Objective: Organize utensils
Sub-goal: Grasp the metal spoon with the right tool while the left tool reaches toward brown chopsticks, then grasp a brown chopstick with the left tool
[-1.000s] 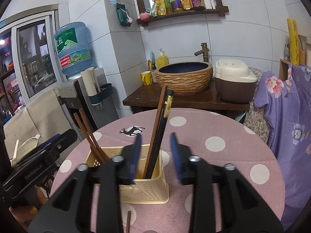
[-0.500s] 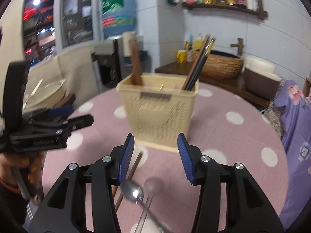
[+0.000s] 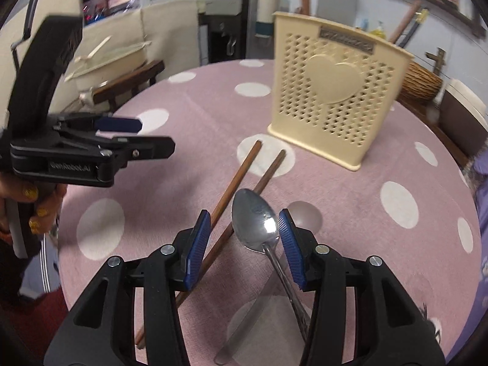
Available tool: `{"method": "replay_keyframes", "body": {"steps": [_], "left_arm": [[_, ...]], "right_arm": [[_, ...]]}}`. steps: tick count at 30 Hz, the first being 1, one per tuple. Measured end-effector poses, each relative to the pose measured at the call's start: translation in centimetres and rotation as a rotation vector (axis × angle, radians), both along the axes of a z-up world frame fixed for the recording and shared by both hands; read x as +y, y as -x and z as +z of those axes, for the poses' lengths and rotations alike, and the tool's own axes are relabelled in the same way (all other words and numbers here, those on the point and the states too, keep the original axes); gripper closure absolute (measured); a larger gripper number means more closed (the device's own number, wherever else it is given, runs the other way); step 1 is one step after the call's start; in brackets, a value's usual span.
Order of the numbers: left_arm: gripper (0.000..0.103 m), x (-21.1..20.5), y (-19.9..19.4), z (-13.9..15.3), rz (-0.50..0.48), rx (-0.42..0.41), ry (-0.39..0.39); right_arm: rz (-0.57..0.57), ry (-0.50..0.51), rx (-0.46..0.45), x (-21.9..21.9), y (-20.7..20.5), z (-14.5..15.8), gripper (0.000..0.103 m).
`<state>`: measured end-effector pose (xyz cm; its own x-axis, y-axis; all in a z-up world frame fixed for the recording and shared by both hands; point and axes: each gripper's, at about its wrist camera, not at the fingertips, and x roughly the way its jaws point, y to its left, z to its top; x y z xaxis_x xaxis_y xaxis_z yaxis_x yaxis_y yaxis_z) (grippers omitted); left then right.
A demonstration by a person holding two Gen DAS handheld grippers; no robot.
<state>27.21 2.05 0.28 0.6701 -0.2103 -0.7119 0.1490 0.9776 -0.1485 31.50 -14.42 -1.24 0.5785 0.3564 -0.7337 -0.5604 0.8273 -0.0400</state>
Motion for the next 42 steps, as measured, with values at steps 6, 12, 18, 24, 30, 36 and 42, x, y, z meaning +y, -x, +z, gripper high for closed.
{"method": "replay_keyframes", "body": {"steps": [6,12,18,24,30,36,42], "left_arm": [[0.021,0.2,0.4,0.0,-0.003,-0.001,0.014],[0.021,0.1,0.3,-0.1,-0.003,0.006,0.023],[0.021,-0.1,0.3,-0.2,-0.010,0.011,0.029],[0.021,-0.1,0.1,-0.4,-0.008,0.019,0.034],[0.021,-0.6,0.0,-0.4,-0.020,0.020,0.031],[0.033,-1.8,-0.7,-0.5,-0.052,0.029,0.029],[0.049,-3.6,-2.5,-0.5,-0.095,0.062,0.044]], "right_arm": [[0.131,0.002,0.078,0.1,-2.4,-0.3,0.056],[0.162,0.009,0.128,0.1,-4.1,-1.3,0.056],[0.177,0.023,0.157,0.7,-4.9,-1.9,0.056],[0.182,0.031,0.161,0.8,-4.8,-2.3,0.064],[0.122,-0.045,0.147,-0.2,-4.8,-1.1,0.064],[0.005,-0.230,0.079,-2.7,-4.3,3.2,0.064],[-0.100,-0.327,-0.023,-4.8,-2.2,7.2,0.065]]}}
